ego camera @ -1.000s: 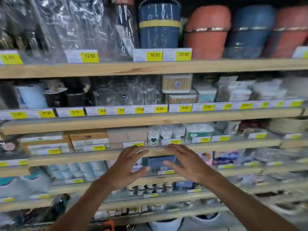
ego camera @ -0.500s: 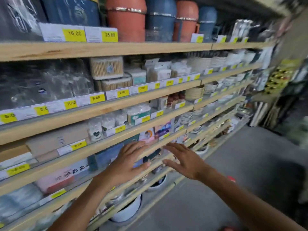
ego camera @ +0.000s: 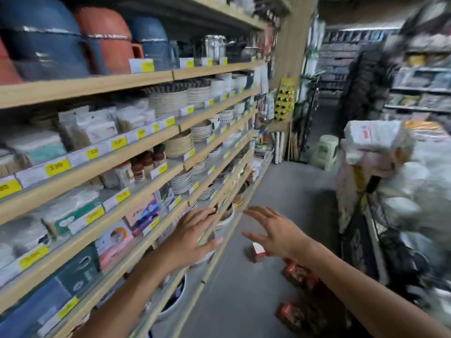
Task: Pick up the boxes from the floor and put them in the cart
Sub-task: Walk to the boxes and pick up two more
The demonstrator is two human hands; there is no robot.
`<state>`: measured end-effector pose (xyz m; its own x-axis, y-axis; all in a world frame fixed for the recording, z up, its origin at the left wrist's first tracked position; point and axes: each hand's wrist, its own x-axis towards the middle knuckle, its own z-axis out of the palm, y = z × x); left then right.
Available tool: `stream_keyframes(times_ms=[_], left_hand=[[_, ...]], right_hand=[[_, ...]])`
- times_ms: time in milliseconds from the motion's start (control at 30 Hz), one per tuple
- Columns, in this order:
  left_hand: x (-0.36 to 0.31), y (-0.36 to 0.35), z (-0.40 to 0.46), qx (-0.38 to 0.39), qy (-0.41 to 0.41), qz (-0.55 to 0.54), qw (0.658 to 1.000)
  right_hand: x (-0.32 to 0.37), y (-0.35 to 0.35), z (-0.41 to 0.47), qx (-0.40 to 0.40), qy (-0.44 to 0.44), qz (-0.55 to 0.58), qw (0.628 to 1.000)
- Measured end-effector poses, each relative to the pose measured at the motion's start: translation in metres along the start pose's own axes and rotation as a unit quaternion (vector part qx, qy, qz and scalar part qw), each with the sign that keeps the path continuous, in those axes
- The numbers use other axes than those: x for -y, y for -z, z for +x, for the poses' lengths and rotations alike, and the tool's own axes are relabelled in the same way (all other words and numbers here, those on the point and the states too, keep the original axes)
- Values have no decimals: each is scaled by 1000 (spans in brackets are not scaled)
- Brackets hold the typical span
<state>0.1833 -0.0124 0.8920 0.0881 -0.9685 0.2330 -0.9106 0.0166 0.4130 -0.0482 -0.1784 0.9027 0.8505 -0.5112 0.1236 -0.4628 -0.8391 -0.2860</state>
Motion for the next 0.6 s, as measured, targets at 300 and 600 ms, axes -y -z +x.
stream_keyframes(times_ms=[300,600], left_hand=[[-37,-51,124,36,-43,-15,998],[-41,-113,224,90,-92,-6,992]], right_hand=[[-110,30,1,-9,-62,-10,998],[-202,33,7,-9,-135,-10,991]])
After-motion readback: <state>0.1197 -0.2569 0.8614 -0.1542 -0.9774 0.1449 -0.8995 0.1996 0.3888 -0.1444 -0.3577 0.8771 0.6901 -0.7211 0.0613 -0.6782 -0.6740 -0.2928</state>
